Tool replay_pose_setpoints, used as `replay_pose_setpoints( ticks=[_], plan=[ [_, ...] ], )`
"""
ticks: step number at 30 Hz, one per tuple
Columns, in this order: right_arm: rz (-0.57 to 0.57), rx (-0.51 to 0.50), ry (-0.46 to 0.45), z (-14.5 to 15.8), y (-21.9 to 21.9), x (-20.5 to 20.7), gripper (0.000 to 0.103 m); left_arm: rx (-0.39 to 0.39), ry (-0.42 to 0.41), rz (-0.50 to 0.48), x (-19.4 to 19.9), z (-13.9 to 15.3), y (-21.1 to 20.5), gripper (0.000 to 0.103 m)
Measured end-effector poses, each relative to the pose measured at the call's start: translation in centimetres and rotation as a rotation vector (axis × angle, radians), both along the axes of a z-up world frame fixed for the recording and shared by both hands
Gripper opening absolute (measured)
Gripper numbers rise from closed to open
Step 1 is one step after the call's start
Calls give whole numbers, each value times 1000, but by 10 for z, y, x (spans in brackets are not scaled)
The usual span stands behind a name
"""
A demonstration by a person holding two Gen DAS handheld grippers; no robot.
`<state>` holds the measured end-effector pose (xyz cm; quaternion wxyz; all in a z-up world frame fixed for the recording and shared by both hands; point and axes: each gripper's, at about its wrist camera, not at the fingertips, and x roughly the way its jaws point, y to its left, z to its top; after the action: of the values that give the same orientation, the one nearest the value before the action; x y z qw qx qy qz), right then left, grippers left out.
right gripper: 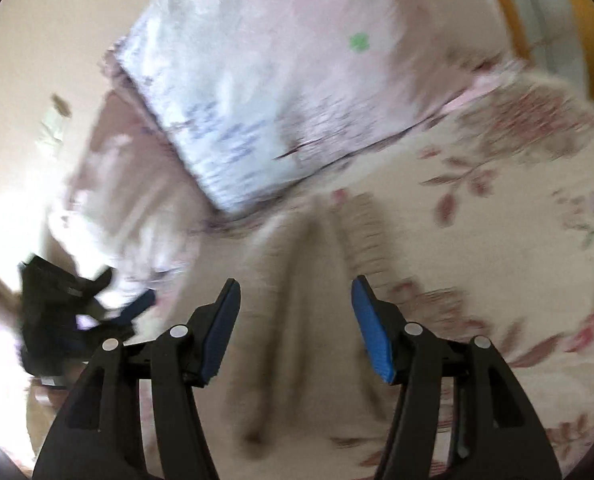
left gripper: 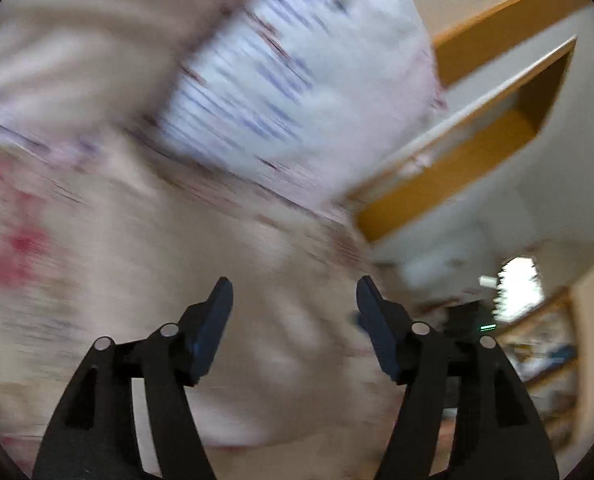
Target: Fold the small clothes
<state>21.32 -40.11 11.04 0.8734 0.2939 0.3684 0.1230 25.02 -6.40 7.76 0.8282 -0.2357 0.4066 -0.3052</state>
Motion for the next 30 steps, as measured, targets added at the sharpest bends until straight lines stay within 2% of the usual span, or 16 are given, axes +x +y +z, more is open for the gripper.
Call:
replay_pose_setpoints(
  ticks=[3,5,8,9,11,13,18,19,20,22,27,30],
  plan=[
    [107,113,84,-12,13,20,60,138,-9,88,-3,-10,21,64],
    [119,101,138,-19,22,32,59,174,19,110,0,-24,31,64],
    [121,71,189,-28,32,45,59,157,79,97,4,-45,37,64],
    [129,74,207,-32,35,50,58,156,84,92,5,-49,39,65],
    [146,77,222,-37,39,54,49,147,79,86,6,-54,38,66],
    [155,76,223,-39,41,56,48,134,72,75,7,-56,36,66],
    [133,153,245,-47,36,74,46,76,95,50,13,-65,37,70],
    [123,170,256,-50,35,79,35,61,103,48,13,-66,41,71],
    [114,162,260,-50,35,82,27,49,108,47,14,-67,41,73],
    [108,100,232,-44,39,82,20,18,121,47,13,-66,45,75],
    [99,-120,41,5,57,68,17,2,129,60,15,-67,53,77],
    [79,-213,-11,25,59,62,17,2,119,51,15,-66,51,77]
  ],
)
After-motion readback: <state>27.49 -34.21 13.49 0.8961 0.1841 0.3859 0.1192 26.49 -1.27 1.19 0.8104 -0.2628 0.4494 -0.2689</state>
